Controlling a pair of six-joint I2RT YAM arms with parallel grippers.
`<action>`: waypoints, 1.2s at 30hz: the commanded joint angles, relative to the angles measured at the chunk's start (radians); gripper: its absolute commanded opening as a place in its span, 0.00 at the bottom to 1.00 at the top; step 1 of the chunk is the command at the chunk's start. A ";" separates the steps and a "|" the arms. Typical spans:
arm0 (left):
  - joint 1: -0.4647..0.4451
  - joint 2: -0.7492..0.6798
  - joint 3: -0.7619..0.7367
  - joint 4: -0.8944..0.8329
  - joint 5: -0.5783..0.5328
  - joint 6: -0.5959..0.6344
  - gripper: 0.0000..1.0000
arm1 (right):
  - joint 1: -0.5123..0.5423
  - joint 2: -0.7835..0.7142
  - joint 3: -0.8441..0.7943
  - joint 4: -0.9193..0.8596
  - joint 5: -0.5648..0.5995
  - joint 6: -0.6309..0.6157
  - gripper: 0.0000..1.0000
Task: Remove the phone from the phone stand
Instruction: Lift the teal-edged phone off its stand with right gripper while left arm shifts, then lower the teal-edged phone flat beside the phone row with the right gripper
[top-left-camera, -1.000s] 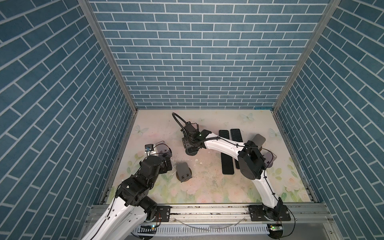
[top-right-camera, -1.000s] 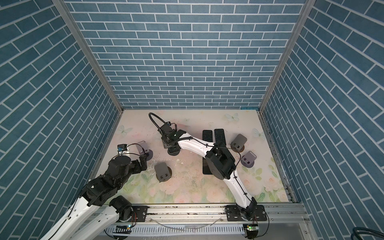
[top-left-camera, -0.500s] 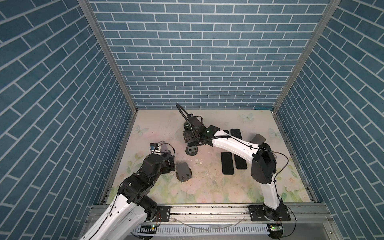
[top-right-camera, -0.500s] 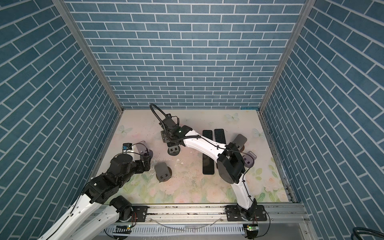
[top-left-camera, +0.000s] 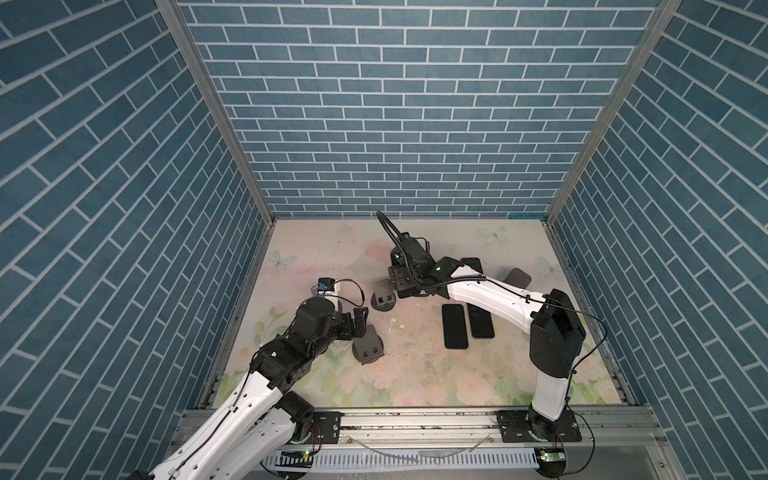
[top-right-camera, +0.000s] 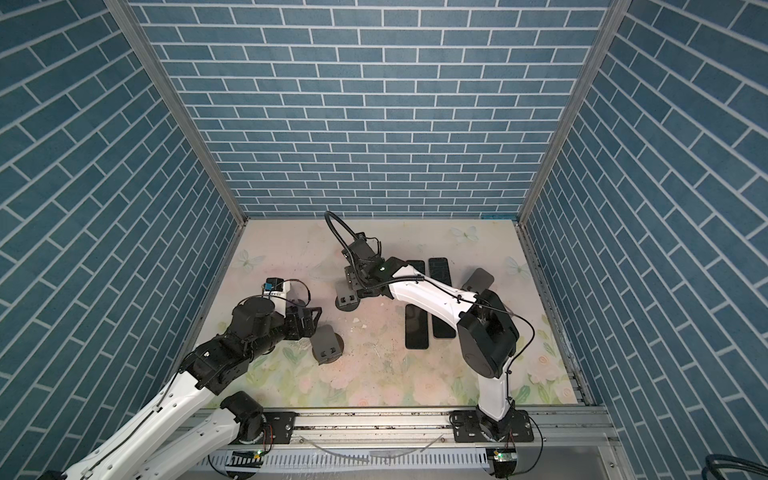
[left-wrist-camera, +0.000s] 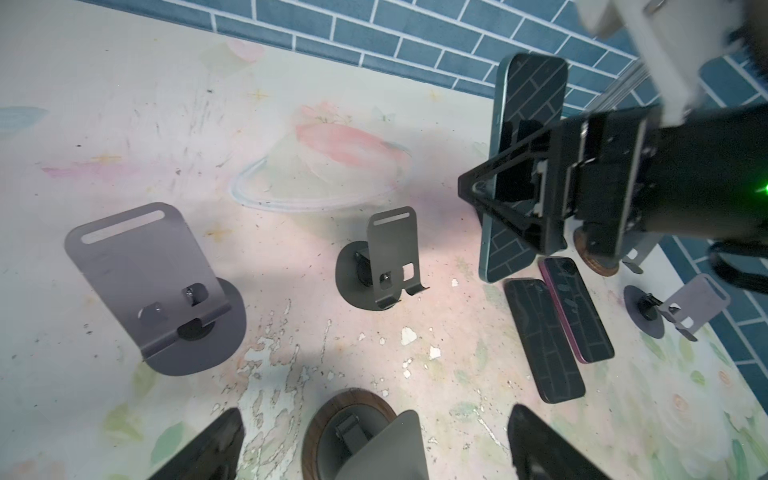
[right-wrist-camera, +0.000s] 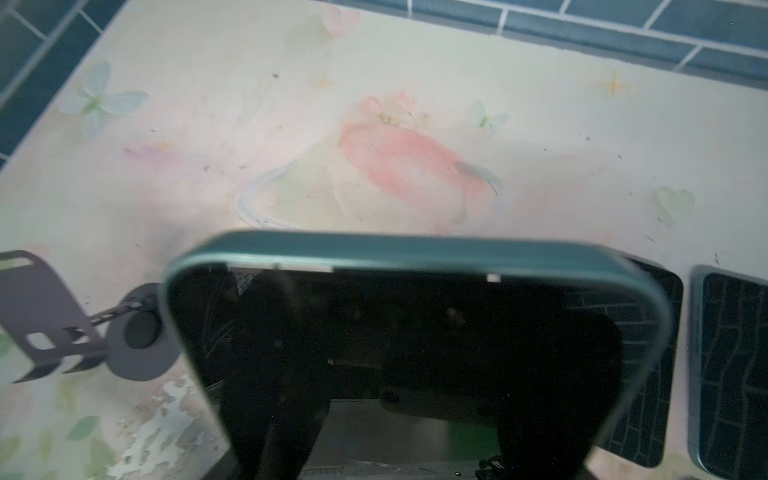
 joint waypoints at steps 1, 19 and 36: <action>0.004 0.013 0.014 0.077 0.060 -0.014 1.00 | -0.024 -0.068 -0.056 0.037 0.019 0.045 0.63; -0.020 0.084 0.017 0.191 0.183 -0.069 1.00 | -0.080 0.027 -0.125 -0.019 -0.050 0.112 0.64; -0.052 0.139 0.027 0.238 0.185 -0.081 1.00 | -0.120 0.097 -0.145 -0.055 -0.121 0.152 0.65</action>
